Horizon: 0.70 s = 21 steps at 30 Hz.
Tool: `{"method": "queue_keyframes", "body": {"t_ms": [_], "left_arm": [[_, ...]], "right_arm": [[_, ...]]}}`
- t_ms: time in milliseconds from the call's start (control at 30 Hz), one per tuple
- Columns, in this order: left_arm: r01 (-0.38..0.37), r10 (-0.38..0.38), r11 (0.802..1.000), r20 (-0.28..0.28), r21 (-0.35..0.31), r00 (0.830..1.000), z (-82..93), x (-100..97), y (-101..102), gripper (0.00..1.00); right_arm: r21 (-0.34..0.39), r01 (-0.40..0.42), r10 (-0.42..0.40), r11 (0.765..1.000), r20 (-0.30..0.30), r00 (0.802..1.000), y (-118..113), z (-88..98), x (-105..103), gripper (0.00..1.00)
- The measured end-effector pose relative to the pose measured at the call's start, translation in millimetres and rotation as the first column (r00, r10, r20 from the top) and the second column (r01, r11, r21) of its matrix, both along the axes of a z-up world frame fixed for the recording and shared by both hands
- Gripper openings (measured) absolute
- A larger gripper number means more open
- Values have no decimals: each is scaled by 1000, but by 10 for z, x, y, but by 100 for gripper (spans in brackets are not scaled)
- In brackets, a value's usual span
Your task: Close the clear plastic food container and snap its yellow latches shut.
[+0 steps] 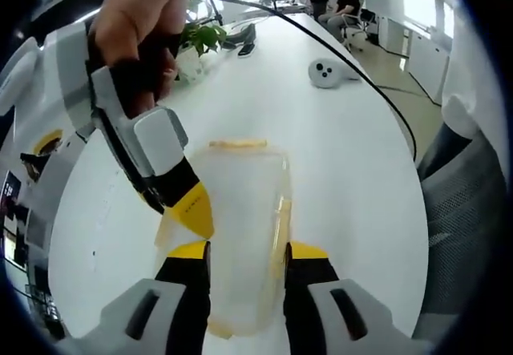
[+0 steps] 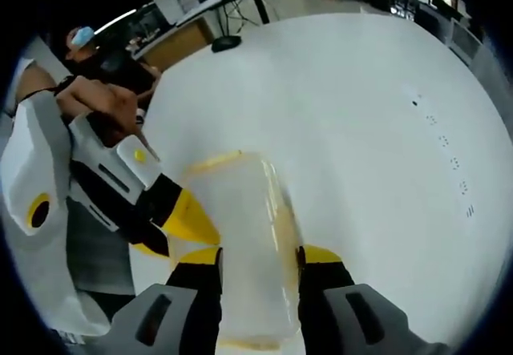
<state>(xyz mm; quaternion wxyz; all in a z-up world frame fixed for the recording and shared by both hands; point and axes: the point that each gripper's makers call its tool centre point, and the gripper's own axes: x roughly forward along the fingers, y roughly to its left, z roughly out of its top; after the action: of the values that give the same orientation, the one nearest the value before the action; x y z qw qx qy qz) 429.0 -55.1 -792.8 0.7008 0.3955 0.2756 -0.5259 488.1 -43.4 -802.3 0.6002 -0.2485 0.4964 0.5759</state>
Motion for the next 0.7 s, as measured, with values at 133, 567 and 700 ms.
{"method": "queue_keyframes", "body": {"t_ms": [133, 567, 700], "left_arm": [[-7, 7, 1000, 3, -7, 1000, 1, -5, 4, 35], [-8, 8, 1000, 18, -6, 1000, 15, -6, -4, 36], [-4, 4, 1000, 24, -4, 1000, 15, -3, -8, 37]], "right_arm": [[19, 6, -6, 1000, 12, 1000, -5, 19, 1, 36], [99, 33, -36, 995, 35, 999, 10, 63, 14, 37], [108, 36, -41, 993, 40, 998, -2, 70, 19, 37]]}}
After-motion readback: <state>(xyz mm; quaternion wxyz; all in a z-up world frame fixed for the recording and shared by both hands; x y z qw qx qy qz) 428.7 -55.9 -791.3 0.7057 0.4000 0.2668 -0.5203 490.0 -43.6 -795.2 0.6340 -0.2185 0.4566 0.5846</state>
